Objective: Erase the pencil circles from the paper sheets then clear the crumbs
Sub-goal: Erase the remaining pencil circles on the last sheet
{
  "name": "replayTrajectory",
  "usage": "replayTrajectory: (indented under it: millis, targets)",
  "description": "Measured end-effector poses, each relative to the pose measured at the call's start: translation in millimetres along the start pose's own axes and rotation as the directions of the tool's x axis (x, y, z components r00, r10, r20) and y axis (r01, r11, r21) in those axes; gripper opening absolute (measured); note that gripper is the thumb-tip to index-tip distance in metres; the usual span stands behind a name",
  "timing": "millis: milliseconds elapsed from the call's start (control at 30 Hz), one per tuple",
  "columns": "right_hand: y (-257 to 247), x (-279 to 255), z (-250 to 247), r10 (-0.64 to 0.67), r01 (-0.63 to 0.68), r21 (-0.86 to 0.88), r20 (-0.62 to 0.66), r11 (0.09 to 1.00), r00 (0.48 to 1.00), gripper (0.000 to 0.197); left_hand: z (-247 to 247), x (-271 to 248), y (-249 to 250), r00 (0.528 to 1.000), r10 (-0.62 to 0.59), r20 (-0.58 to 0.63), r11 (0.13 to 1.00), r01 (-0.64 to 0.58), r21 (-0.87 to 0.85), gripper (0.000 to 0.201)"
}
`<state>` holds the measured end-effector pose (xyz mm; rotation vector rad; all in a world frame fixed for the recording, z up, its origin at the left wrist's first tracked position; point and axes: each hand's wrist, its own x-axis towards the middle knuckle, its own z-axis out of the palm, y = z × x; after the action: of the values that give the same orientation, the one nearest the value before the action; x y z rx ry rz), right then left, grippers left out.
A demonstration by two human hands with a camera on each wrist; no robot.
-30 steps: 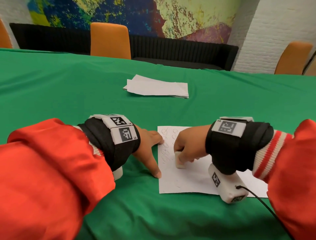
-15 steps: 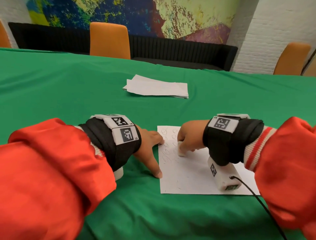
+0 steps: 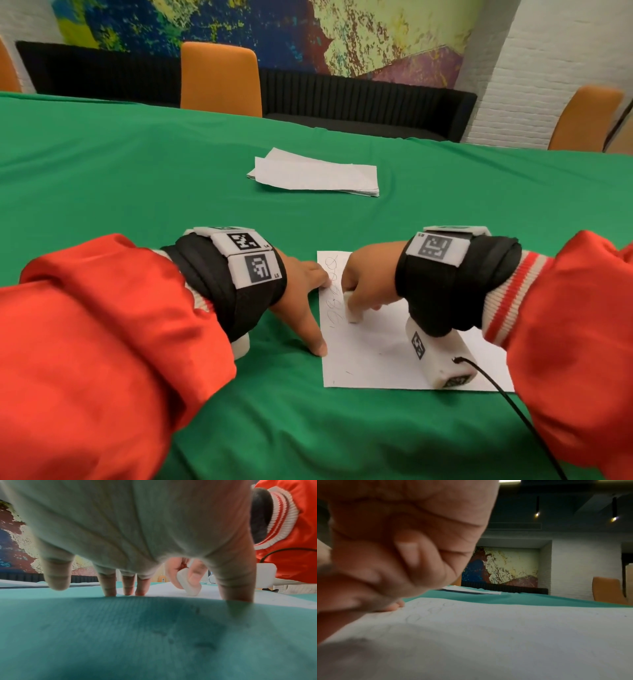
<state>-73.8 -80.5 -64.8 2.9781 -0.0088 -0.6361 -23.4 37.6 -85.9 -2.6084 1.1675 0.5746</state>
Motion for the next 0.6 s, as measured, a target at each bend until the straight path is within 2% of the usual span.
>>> replayTrajectory:
  millis: [100,300,467,600]
  targets:
    - [5.1,1.8,0.2,0.016,-0.015,0.029,-0.048,0.999,0.999,0.012,0.2,-0.1,0.2,1.0,0.0,-0.006,1.0,0.0,0.0,0.103]
    - [1.9,-3.2,-0.6,0.026,-0.026,-0.005,0.066,1.0,0.998,0.014,0.2,0.1,0.4,1.0,-0.005,-0.009,1.0,0.005,-0.008,0.104]
    - [0.3,-0.5,1.8,0.019,-0.018,0.054,-0.022,0.998,1.0,0.013,-0.1,-0.7,1.3,1.0,-0.005,-0.001,1.0,0.005,-0.002,0.104]
    - [0.3,-3.9,1.4,0.033,-0.034,0.012,0.059,0.999,0.998,0.014,-0.5,-0.6,1.2,1.0,-0.007,-0.003,1.0,0.007,-0.007,0.102]
